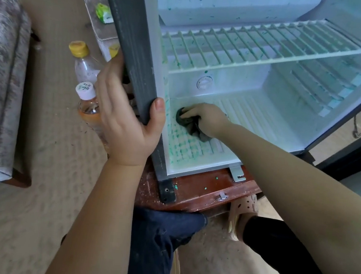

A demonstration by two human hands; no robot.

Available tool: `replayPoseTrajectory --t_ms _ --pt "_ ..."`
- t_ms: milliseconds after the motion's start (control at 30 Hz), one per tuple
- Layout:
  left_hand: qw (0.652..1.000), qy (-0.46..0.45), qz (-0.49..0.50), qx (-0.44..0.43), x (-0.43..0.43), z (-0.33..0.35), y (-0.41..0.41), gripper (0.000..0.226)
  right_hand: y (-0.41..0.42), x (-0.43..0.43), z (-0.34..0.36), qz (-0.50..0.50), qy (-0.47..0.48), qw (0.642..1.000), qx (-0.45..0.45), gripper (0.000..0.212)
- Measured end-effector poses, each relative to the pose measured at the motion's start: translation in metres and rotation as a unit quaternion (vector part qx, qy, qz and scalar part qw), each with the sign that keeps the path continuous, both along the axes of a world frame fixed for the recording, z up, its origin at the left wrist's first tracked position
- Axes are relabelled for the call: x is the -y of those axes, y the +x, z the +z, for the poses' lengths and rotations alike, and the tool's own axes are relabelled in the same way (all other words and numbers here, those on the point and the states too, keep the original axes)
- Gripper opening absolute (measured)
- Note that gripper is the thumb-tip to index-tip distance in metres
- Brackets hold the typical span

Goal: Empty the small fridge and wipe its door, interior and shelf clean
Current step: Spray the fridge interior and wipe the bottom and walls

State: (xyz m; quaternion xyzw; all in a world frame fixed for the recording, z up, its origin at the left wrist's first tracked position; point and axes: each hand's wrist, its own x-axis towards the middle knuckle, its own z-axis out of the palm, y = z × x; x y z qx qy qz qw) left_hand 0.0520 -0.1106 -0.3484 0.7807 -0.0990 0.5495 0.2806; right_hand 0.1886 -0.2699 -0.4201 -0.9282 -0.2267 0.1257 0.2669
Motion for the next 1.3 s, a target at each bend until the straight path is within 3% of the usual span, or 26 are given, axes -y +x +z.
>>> replayPoseTrajectory --t_ms 133,367,433,533,600,667,767,800,867,900,967,1067,1167,1300 --pt "0.999 -0.013 0.013 -0.041 0.001 0.003 0.0 0.066 -0.048 0.023 -0.001 -0.003 0.072 0.997 -0.033 0.049" --pt "0.998 -0.026 0.015 -0.063 -0.001 0.001 -0.005 0.071 -0.103 0.051 0.005 0.078 0.008 0.996 0.043 0.054" --pt "0.997 -0.029 0.012 -0.069 -0.001 -0.001 -0.005 0.071 -0.104 0.058 0.013 0.083 0.009 0.996 -0.021 0.058" --pt "0.998 -0.026 0.003 -0.057 -0.001 -0.002 -0.003 0.069 -0.107 0.071 0.035 0.065 0.113 0.975 -0.182 0.066" --pt "0.998 -0.03 0.006 -0.053 -0.001 -0.001 -0.001 0.069 -0.111 0.082 0.043 0.048 0.138 0.967 -0.208 0.061" --pt "0.998 -0.039 0.004 -0.047 0.0 0.001 -0.003 0.07 -0.118 0.088 0.047 0.026 0.123 0.982 -0.138 0.06" --pt "0.998 -0.049 -0.003 -0.047 0.003 0.003 -0.003 0.07 -0.13 0.093 0.055 -0.046 0.204 0.977 -0.042 0.052" --pt "0.998 -0.049 0.002 -0.047 0.003 0.005 -0.004 0.07 -0.135 0.092 0.059 -0.032 0.18 0.983 -0.035 0.047" --pt "0.997 -0.053 0.009 -0.049 0.005 0.005 -0.004 0.071 -0.148 0.092 0.056 0.036 0.022 0.999 -0.023 0.043" --pt "0.997 -0.057 0.007 -0.052 0.005 0.005 -0.005 0.071 -0.151 0.096 0.051 0.03 -0.009 0.999 0.011 0.042" --pt "0.996 -0.064 -0.001 -0.062 0.004 0.005 -0.006 0.071 -0.152 0.102 0.048 -0.041 0.015 0.997 0.069 0.039" --pt "0.996 -0.064 0.005 -0.068 0.004 0.005 -0.008 0.072 -0.156 0.104 0.043 -0.004 -0.07 0.997 0.033 0.038" --pt "0.996 -0.062 -0.005 -0.066 0.005 0.004 -0.008 0.071 -0.155 0.106 0.041 -0.104 0.013 0.99 0.097 0.048" --pt "0.997 -0.055 -0.015 -0.056 0.001 0.002 -0.005 0.068 -0.13 0.106 0.039 -0.223 0.074 0.957 0.171 0.045"
